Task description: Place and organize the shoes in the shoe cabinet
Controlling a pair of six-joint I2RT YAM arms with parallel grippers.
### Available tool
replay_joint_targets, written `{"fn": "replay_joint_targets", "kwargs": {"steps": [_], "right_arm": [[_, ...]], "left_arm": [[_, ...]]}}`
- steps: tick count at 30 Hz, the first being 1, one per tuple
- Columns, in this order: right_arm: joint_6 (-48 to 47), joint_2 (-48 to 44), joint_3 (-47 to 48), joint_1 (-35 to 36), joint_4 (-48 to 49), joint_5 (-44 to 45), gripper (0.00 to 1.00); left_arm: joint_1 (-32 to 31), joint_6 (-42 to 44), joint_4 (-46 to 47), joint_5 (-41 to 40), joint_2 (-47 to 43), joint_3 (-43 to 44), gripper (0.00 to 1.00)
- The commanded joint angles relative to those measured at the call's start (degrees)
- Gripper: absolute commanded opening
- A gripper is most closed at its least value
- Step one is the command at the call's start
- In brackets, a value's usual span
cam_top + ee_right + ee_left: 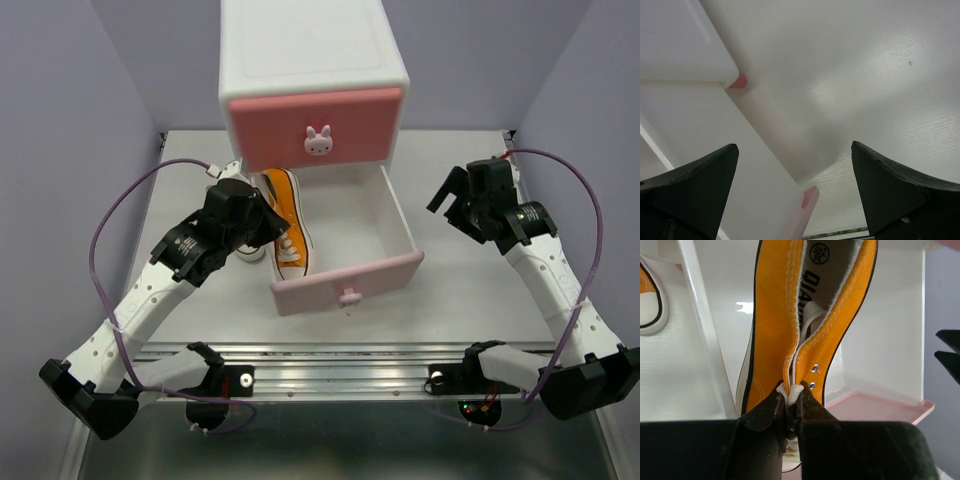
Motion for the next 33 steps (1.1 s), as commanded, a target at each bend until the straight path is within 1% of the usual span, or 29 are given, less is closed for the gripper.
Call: {"fn": "replay_joint_targets", "kwargs": {"steps": [1,4,8,12,17,23,24,25,27,28,29,31,32,33], "right_arm": [[0.43,-1.86,-1.71,-0.26,1.17,-0.62,1.0],[0.43,-2.21,-2.94,-0.26,1.52,0.09,1.0],[-0.01,-2.04,-3.38,-0.26,1.61,-0.44,1.0],[-0.71,-1.07,-2.59,-0.26,1.7,0.17,1.0],[-3.17,0.42,-0.66,-0.26,1.7,0.7,1.0],[-3.26,1.57,-0.39,-0.26,2.31,1.32,1.0],[-3.26,1.74,-0.31,-0.26,2.4,1.4,1.0],[-3.43,1.92,-0.13,-0.26,2.49,1.49,1.0],[-3.7,2.1,0.4,-0.26,2.49,1.58,1.0],[-3.87,2.1,0.57,-0.26,2.49,1.84,1.0],[-3.88,2.1,0.66,-0.26,2.49,2.02,1.0],[-3.88,2.01,0.84,-0.26,2.49,2.46,1.0],[-3.7,1.92,0.84,-0.26,2.58,2.46,1.0],[-3.61,1.83,0.75,-0.26,2.58,2.46,1.0]], "left_arm": [[-0.68,4.33,2.2,2.79,-3.1,-0.49,0.0],[-0.86,3.64,2.37,2.45,-2.84,-1.64,0.0],[-0.86,1.53,3.78,-1.85,-0.74,-1.64,0.0],[-0.94,0.48,5.36,-2.12,5.06,-0.6,0.0],[-1.12,-1.9,5.62,-5.63,8.67,0.29,0.0],[-1.38,-7.34,3.79,-8.89,11.31,1.25,0.0],[-1.38,-7.96,2.82,-9.15,12.01,1.69,0.04],[-1.38,-8.57,1.42,-9.5,12.71,2.83,0.16],[-1.65,-8.58,0.79,-10.21,14.12,3.98,0.27],[-1.65,-8.32,0.79,-11.17,14.3,4.85,0.4],[-1.65,-8.06,0.62,-11.61,14.3,5.21,0.47],[-1.65,-7.35,1.32,-12.32,13.78,5.91,0.55],[-1.73,-6.74,1.67,-12.32,13.6,6.09,0.63],[-1.65,-6.39,1.67,-12.23,13.51,6.26,0.66]]}}
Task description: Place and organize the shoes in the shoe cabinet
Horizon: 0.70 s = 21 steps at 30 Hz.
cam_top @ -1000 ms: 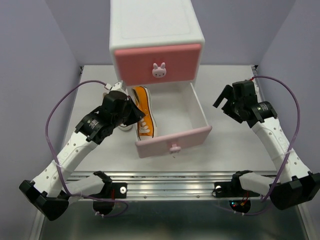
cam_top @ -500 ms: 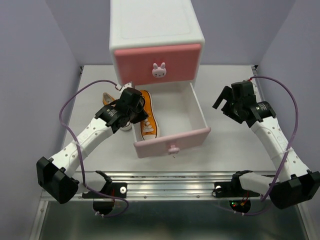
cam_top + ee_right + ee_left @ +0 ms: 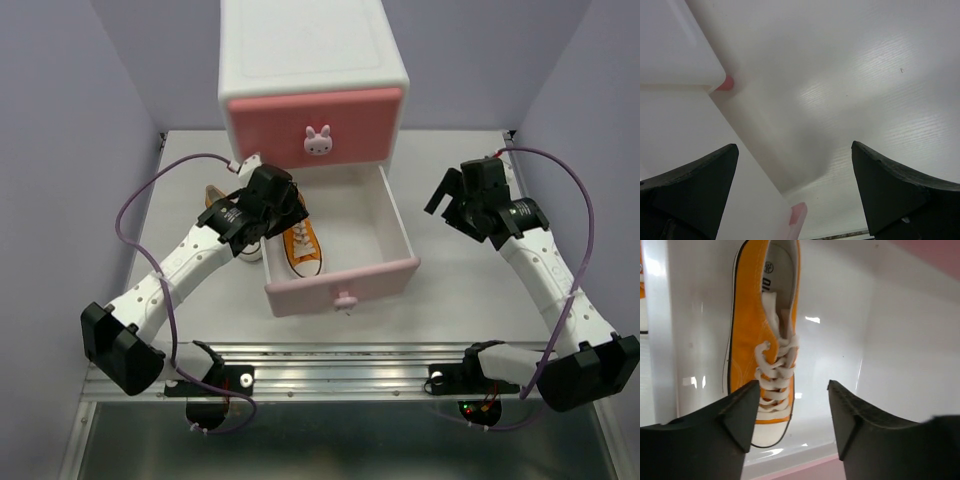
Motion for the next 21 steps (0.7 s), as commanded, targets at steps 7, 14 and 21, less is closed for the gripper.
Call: {"fn": "replay_joint_targets", "kwargs": {"steps": [7,14,21], "right_arm": [[0.7,-0.81,2.81,-0.26,2.03,1.65,1.0],[0.88,-1.87,3.51,-0.26,1.94,2.79,1.0],[0.17,-1.52,2.89,-0.26,1.94,2.18,1.0]], "left_arm": [[-0.18,4.82,1.04,0.14,-3.19,8.65,0.73],[-0.1,2.73,-7.55,-8.81,-11.35,14.89,0.94],[2.35,-0.55,-13.82,-18.23,-17.6,12.71,0.99]]}}
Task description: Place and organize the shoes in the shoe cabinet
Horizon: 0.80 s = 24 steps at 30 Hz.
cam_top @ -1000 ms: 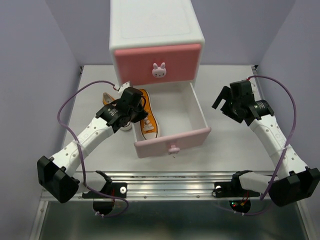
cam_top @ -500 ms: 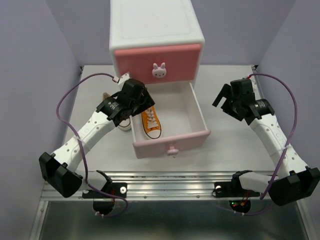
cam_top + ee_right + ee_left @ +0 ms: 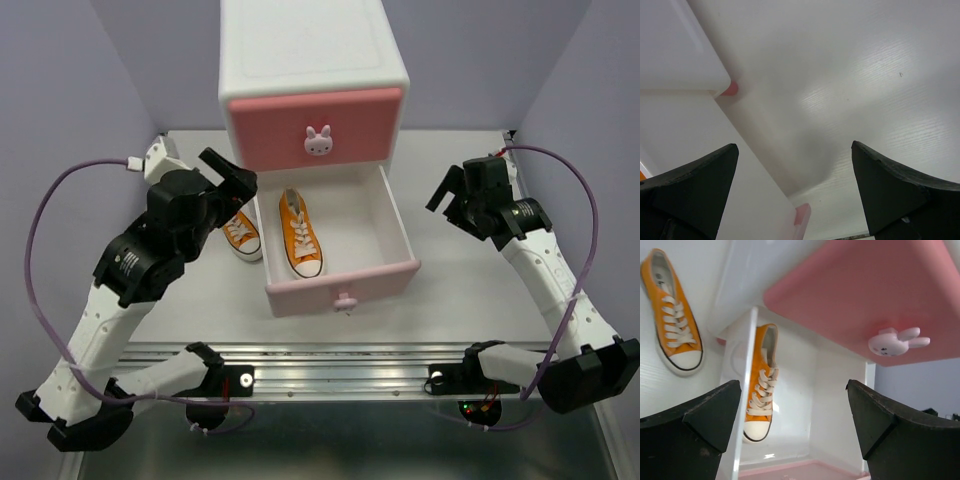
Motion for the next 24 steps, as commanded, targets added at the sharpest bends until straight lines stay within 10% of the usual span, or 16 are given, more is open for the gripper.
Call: {"fn": "replay_joint_targets", "kwargs": {"steps": [1,11,24], "right_arm": [[-0.13,-0.75,2.13,-0.26,1.62,1.2,1.0],[-0.48,0.48,5.03,-0.26,0.48,5.06,1.0],[-4.26,1.89,7.76,-0.26,-1.02,3.92,1.0]], "left_arm": [[3.45,-0.32,-4.05,-6.74,-1.33,-2.7,0.99],[29.81,9.09,12.9,12.15,8.67,-15.81,0.99],[37.92,15.25,23.82,17.97,36.28,-9.4,0.99]]}}
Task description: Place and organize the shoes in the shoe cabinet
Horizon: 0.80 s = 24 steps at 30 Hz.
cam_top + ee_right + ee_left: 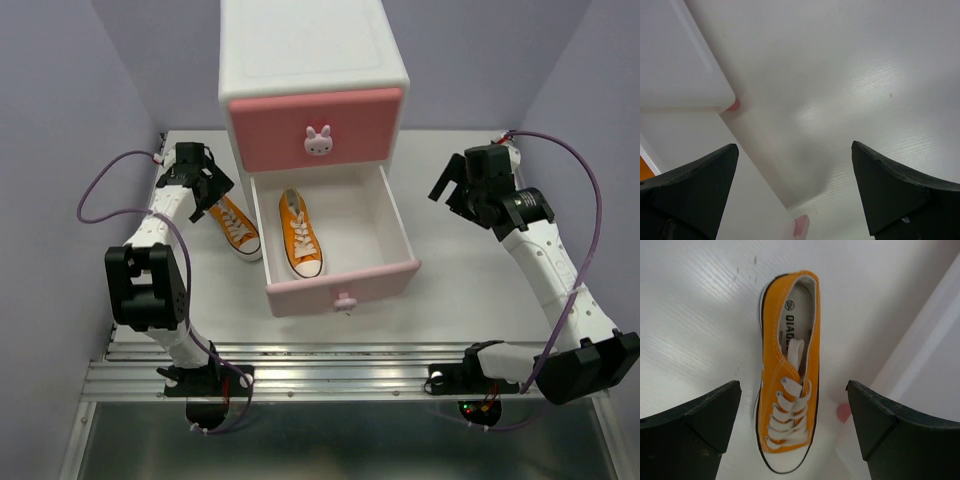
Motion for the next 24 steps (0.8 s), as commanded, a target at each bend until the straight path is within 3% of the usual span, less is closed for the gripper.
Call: {"fn": "replay_joint_targets", "kwargs": {"steps": [1,13,16,20,24], "right_arm": [[-1.31,-0.98,2.03,-0.26,-0.43,0.82,1.0],[0.01,-3.26,0.8,-0.26,-1.04,2.05,1.0],[0.18,-3.44,1.06,-0.26,-1.4,2.49,1.0],[0.71,-3.35,1.67,-0.26,-1.57,2.4,1.0],[1.59,-3.53,2.2,-0.26,-2.27,2.05,1.0]], "left_arm": [[1.88,0.71,3.71,0.15,2.95,3.76,0.99],[1.35,-0.26,8.37,4.1,6.74,-6.08,0.91],[1.26,0.1,7.76,4.37,8.23,-6.44,0.75],[1.17,-0.08,6.88,4.46,7.01,-5.83,0.0],[1.26,0.18,2.14,0.95,-1.24,-2.93,0.0]]}}
